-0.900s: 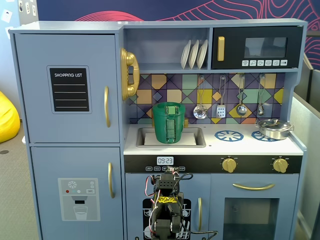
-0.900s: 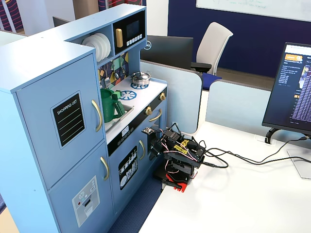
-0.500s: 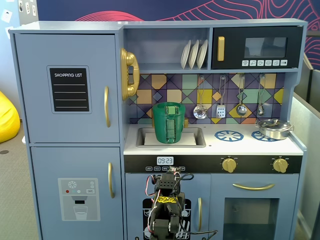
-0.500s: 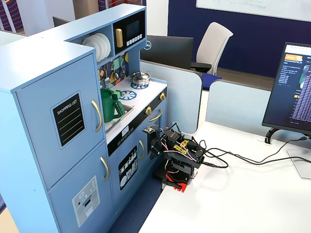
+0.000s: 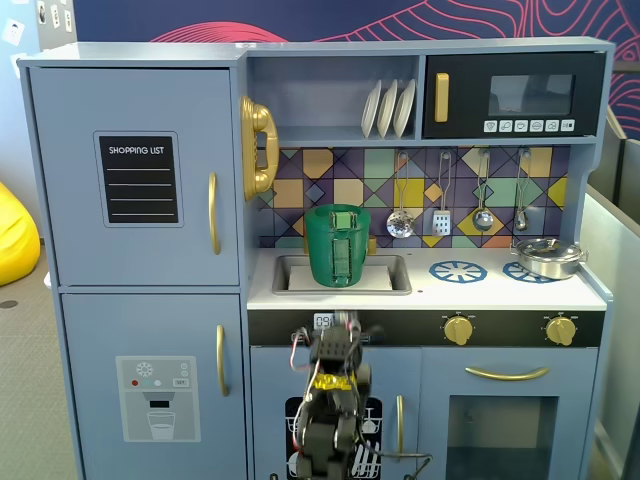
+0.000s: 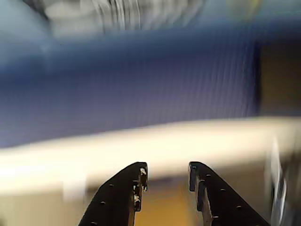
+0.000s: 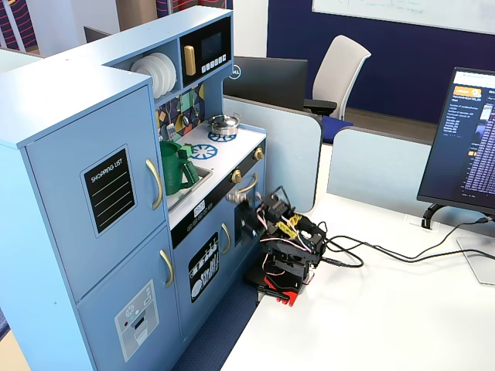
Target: Take off the lid from the green recipient and place it on the counter
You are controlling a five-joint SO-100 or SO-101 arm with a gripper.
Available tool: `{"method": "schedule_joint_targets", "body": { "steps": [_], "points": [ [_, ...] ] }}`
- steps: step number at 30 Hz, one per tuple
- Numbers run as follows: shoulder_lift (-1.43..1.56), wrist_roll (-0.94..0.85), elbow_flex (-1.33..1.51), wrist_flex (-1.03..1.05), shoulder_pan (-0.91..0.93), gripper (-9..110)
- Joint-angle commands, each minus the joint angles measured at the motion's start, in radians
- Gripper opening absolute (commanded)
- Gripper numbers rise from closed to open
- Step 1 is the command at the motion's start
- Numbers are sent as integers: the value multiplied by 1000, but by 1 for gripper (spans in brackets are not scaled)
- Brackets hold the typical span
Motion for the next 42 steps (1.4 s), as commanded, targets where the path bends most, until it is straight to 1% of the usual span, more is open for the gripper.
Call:
{"method": "schedule_joint_targets", "body": {
  "steps": [1, 4, 6, 7, 9, 13, 17, 20, 29, 42],
  "points": [
    [-117, -78, -344, -190, 28, 0],
    [-172, -101, -440, -469, 40, 0],
    [-202, -83, -466, -650, 28, 1],
    [-215, -83, -477, -699, 23, 6],
    [-222, -15, -482, -782, 14, 20],
    [-209, 2, -462, -845, 40, 41],
    [-230, 9, -466, -946, 31, 47],
    [-276, 6, -485, -1009, 41, 49],
    [-408, 34, -555, -1100, 32, 48],
    [-594, 11, -715, -1157, 9, 46]
  ]
}}
